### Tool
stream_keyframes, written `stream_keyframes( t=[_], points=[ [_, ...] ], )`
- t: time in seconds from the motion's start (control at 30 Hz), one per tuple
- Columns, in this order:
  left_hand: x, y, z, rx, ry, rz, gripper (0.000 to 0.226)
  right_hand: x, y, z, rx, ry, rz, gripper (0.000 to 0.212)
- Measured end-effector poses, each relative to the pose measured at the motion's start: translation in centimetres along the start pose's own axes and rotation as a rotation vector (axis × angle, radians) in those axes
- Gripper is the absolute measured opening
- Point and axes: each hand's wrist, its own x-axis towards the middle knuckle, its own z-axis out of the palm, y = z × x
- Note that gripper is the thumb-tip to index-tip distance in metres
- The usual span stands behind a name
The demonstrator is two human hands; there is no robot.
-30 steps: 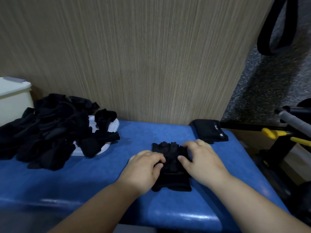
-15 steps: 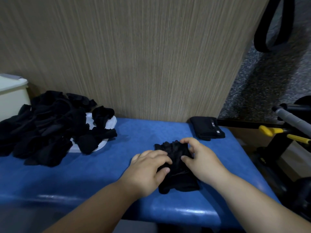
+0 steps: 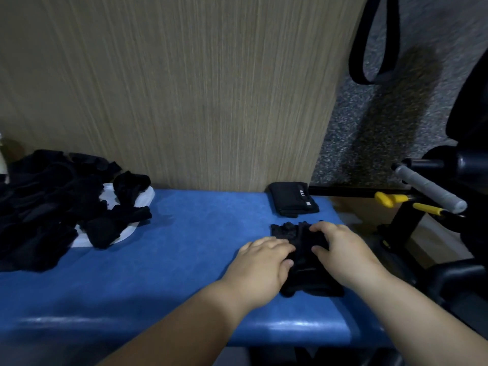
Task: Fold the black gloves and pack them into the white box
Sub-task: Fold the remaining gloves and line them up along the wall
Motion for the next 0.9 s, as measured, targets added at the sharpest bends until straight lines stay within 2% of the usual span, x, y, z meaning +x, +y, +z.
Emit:
stream_keyframes(
  t=[0.13, 0.27, 0.37, 0.5, 0.9],
  points=[
    [1.4, 1.9, 0.6, 0.032, -0.073, -0.013, 0.045, -0.1, 1.8, -0.7, -0.024, 0.061, 0.035, 0.046],
    [2.1, 2.6, 0.9, 0.087, -0.133, -0.006, 0.050, -0.2, 2.5, -1.0, -0.114, 0.140, -0.132, 0.049],
    [2.1, 2.5, 1.0, 0.135, -0.183, 0.005, 0.053, 0.0, 2.4, -0.4, -0.152, -0.033, -0.213, 0.053],
    [2.1, 2.3, 0.9, 0.168, -0.266, -0.015, 0.056, 0.1, 2.8, 0.4, -0.211, -0.301, -0.100, 0.058],
    [2.1, 2.1, 0.7, 0.179, -0.319, -0.076, 0.056, -0.3, 2.6, 0.2, -0.241, -0.391, 0.015, 0.061]
  ],
)
